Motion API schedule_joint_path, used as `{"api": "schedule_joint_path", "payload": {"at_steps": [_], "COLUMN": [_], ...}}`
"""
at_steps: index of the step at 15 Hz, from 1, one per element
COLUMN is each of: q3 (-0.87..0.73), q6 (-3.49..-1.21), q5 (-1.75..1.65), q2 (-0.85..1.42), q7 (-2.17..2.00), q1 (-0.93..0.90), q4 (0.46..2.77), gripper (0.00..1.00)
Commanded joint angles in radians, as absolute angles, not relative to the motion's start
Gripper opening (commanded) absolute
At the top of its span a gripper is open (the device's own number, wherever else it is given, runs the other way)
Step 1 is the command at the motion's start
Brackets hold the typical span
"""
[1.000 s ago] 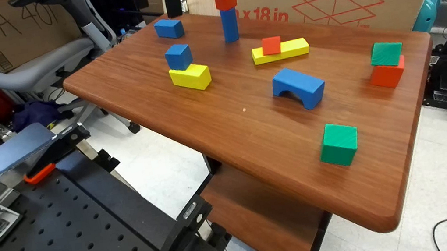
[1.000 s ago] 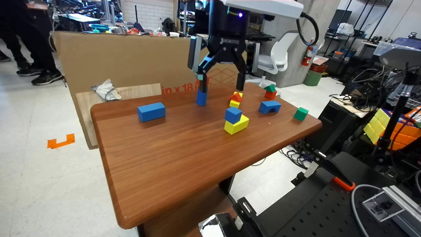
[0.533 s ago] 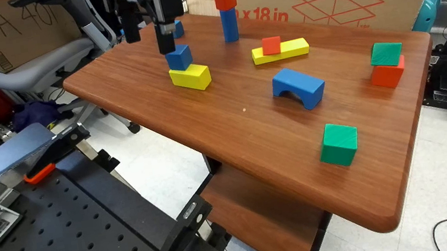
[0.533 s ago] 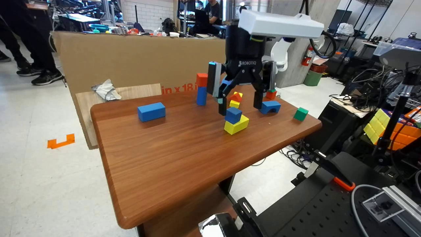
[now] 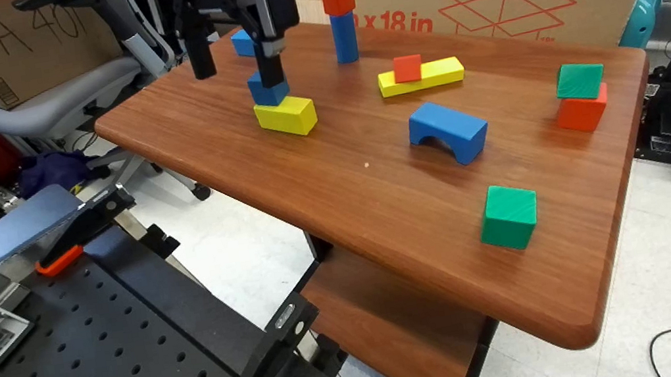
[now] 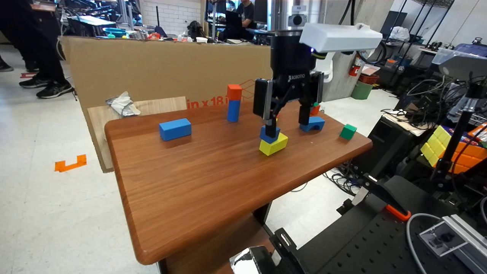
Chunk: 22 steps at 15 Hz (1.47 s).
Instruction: Move the blue rectangular block backwards
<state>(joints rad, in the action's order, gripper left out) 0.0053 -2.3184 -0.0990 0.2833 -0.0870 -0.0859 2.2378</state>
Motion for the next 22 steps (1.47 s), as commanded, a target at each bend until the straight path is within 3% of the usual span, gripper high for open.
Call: {"api": "schedule_joint_path", "payload": {"at_steps": [1,20,21,22], "q3": [0.024,0.026,0.026,0.025], "q6": [-2.356,-2.437,-2.432,-2.435], "q5": [-0.101,-0.142,-0.145,-0.151], "q2": [0.268,0.352,0.357,0.363], "q7": [-0.007,0.008,0.007,0.004], "q1": [-0.072,-0.094,-0.096,-0.098], "q4": [2.264,2.203,2.197,2.192], "gripper": [1.0,1.0,0.75,0.74]}}
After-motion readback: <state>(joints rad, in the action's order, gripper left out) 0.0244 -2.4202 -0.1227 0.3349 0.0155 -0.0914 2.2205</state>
